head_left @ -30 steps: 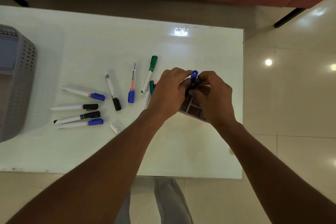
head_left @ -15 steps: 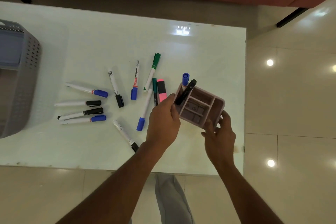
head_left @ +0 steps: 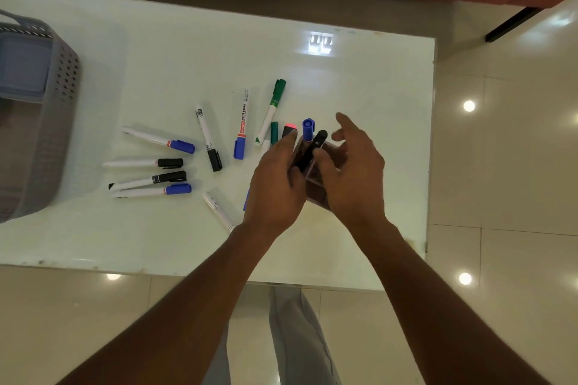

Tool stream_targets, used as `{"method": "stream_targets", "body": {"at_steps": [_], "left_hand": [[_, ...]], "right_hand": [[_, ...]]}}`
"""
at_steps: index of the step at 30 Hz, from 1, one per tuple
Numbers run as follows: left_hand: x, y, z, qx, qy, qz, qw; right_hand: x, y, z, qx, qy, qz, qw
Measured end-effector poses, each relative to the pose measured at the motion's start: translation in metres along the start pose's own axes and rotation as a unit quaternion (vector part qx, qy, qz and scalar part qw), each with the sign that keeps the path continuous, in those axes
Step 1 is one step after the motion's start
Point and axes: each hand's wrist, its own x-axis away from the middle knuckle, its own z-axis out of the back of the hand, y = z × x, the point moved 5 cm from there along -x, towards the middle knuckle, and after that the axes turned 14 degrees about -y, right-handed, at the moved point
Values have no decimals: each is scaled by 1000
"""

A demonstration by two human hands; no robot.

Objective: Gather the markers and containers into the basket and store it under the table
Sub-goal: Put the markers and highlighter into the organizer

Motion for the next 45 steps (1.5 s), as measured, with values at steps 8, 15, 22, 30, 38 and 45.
{"method": "stream_targets", "body": {"at_steps": [8,15,22,30,38,45], "left_hand": [[-8,16,6,24,-5,-54,998],[-12,10,2,-9,-26,-61,998],[-15,12,2,-11,-15,-62,998],[-15,3,1,-20,-21,-38,999],[13,-30,20,-28,58,31,997],[40,-84,51,-54,124,118,984]], "right_hand": [[-5,-22,-1,-11,29,14,999],[-2,-20,-6,-17,49,52,997],[-1,-12,-4,-27,68,52,996],[18,0,-11,-38,85,29,995],[54,0,-48,-44,48,40,997],[32,-31,-105,-33,-88,-28,995]]}}
